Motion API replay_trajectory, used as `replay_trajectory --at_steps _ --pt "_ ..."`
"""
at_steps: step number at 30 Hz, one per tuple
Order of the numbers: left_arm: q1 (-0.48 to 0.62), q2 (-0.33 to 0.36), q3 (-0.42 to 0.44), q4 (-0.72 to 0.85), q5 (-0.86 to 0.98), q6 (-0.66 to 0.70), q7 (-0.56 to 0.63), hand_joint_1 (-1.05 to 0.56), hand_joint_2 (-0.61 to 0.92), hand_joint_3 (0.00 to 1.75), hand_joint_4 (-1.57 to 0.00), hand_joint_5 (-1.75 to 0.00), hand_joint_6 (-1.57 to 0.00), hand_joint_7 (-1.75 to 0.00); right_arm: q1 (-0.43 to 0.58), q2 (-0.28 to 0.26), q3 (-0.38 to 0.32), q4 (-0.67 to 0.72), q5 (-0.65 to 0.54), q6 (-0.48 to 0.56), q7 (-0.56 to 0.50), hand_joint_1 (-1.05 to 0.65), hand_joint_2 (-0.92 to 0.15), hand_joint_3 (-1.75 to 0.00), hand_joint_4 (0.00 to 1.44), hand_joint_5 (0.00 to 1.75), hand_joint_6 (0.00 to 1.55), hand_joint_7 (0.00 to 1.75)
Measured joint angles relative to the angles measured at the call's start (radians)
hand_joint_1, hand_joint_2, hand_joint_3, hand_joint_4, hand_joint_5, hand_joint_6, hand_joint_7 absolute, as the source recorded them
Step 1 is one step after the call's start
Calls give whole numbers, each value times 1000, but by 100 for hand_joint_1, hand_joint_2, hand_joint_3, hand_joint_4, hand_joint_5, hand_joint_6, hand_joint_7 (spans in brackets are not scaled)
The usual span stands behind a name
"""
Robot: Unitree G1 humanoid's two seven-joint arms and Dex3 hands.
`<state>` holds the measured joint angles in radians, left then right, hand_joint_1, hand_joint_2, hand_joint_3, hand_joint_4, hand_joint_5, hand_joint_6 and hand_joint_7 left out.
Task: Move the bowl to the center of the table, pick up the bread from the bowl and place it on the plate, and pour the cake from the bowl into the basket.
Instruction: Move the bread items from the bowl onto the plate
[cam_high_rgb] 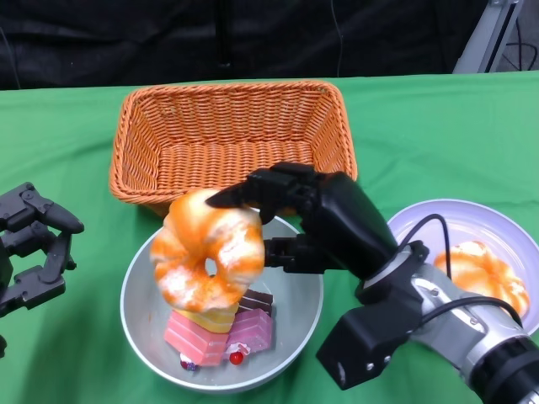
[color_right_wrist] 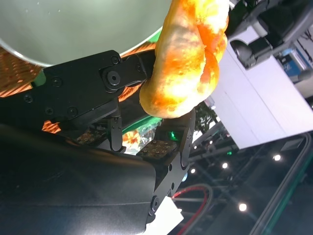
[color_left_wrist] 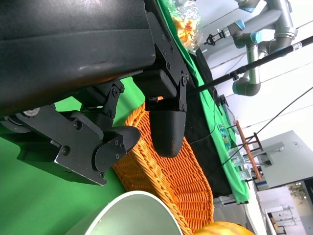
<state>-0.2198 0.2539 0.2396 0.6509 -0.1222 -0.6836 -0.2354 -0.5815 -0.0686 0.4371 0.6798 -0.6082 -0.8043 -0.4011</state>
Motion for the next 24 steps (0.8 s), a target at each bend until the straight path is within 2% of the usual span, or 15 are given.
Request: replay_trajectory --at_steps 3,7,11,18,24 --pt "-3 0 0 6 -4 0 -3 5 69 97 -78 -165 -72 -138 34 -18 -26 -63 30 8 41 -20 -92 -5 65 125 78 81" --pt "-3 1 1 8 -5 0 -3 6 68 97 -78 -166 -72 -139 75 -46 -72 -114 64 11 77 -19 -92 -4 67 123 80 78" --pt "-6 1 -1 10 -4 0 -3 5 68 97 -77 -167 -71 -140 104 -62 -102 -155 87 17 110 -19 -92 -6 67 124 81 76" --pt "-9 4 0 15 -4 -2 -3 5 67 99 -76 -168 -70 -142 178 -108 -203 -247 161 20 144 -18 -92 -10 68 126 83 75" --pt "-14 4 0 20 -4 -3 -3 5 66 101 -77 -167 -71 -141 214 -135 -252 -272 168 21 152 -19 -91 -9 67 131 84 78"
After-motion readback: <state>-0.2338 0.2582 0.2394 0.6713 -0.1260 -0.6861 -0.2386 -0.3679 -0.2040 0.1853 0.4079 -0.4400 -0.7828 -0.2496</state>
